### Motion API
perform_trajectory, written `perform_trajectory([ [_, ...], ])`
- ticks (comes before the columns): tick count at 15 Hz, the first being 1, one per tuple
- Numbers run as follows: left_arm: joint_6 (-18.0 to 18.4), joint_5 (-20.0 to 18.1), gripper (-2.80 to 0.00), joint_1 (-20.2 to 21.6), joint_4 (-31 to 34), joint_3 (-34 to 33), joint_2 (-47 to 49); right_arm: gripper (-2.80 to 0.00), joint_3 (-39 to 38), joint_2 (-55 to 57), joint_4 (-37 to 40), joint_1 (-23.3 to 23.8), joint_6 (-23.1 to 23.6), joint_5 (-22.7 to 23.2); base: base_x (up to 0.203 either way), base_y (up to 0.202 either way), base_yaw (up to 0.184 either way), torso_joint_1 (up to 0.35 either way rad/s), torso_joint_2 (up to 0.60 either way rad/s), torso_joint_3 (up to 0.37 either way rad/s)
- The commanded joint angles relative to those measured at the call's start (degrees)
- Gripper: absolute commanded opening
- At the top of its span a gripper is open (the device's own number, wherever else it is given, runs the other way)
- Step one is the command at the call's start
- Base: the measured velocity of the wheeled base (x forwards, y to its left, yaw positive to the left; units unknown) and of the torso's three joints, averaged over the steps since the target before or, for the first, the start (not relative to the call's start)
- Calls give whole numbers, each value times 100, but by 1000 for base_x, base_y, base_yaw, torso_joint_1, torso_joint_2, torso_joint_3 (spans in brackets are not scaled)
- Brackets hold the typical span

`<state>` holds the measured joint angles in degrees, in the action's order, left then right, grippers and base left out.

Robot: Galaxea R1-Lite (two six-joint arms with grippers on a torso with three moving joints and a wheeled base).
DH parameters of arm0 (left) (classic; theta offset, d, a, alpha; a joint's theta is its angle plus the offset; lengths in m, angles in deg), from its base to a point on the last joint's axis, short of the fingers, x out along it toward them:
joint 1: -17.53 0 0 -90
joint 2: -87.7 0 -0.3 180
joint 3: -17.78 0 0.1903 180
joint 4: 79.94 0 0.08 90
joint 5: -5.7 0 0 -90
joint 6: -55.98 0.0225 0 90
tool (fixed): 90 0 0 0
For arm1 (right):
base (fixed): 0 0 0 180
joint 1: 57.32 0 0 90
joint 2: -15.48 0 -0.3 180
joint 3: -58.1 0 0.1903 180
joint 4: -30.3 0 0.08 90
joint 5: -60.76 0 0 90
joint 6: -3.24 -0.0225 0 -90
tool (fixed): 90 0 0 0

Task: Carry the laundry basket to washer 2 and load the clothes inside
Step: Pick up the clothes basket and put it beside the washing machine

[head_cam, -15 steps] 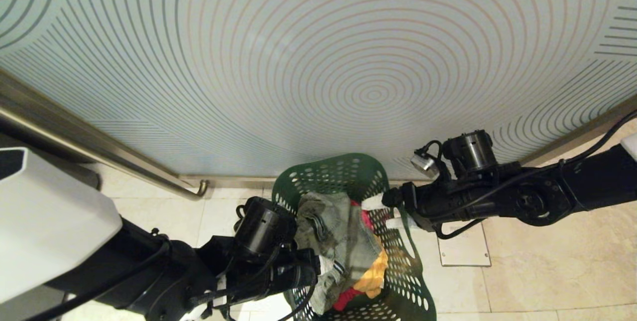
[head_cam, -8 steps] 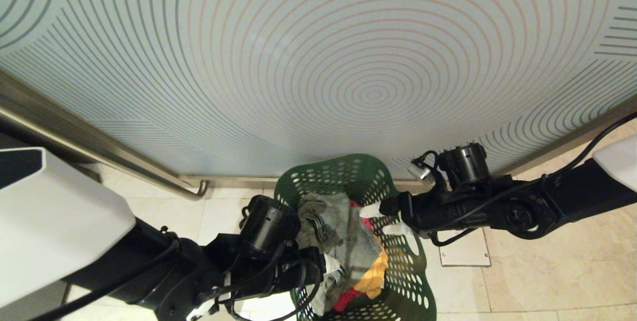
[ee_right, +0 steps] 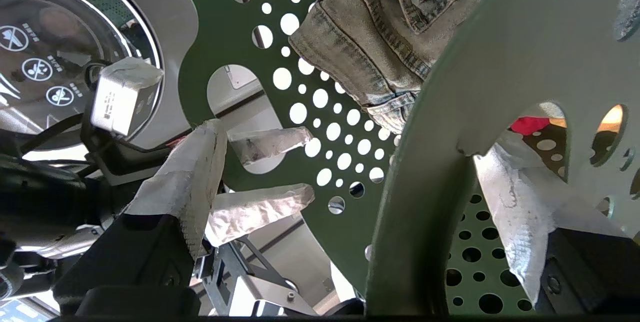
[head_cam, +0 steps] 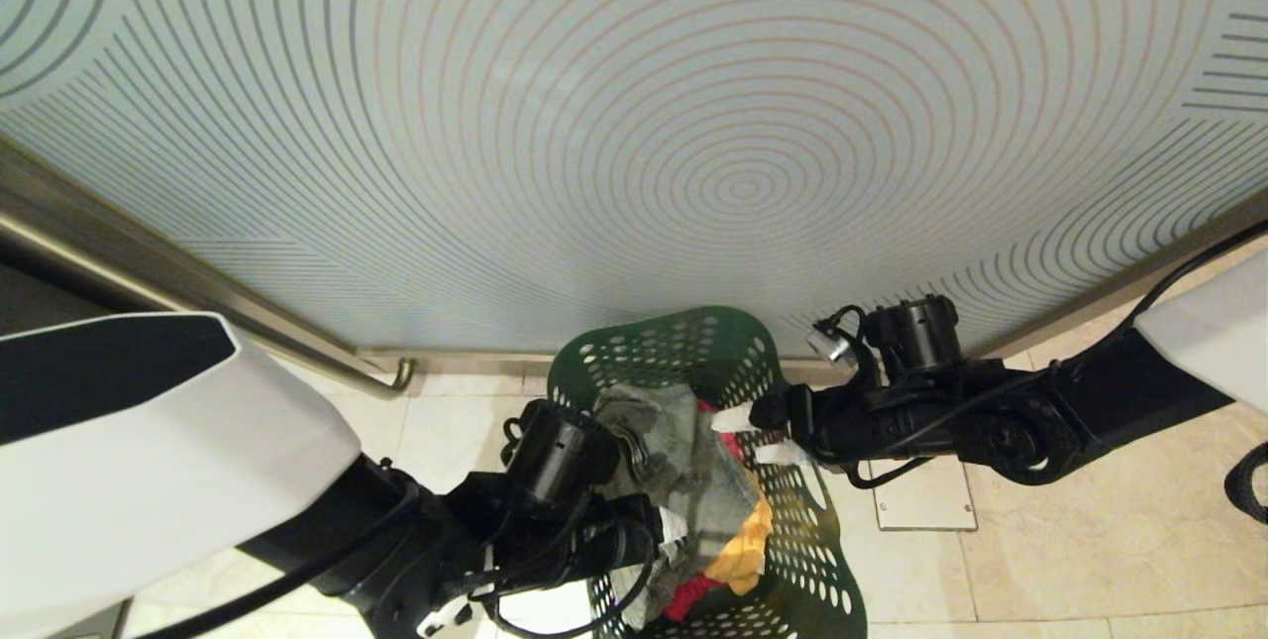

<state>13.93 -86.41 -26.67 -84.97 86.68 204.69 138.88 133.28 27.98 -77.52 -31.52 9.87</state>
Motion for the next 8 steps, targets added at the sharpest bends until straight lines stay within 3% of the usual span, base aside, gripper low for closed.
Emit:
perform_trajectory([
  [1, -23, 1, 0, -1, -17, 0, 70, -280, -8, 15, -15, -2, -23, 27, 0, 0, 0, 0, 0, 0],
  [5, -23, 10, 0, -1, -8, -18, 61, -280, -21, -8, -1, -2, -40, 18, 0, 0, 0, 0, 0, 0],
  [6, -23, 10, -149, -1, -8, -18, 61, -280, -46, -38, 2, 7, -40, 18, 0, 0, 0, 0, 0, 0],
  [7, -23, 18, -280, -1, -10, -27, 70, -280, -73, -55, -6, 7, -32, 18, 0, 0, 0, 0, 0, 0],
  [8, -23, 18, -280, -1, -9, -18, 61, -280, -73, -55, -7, 7, -40, 18, 0, 0, 0, 0, 0, 0],
])
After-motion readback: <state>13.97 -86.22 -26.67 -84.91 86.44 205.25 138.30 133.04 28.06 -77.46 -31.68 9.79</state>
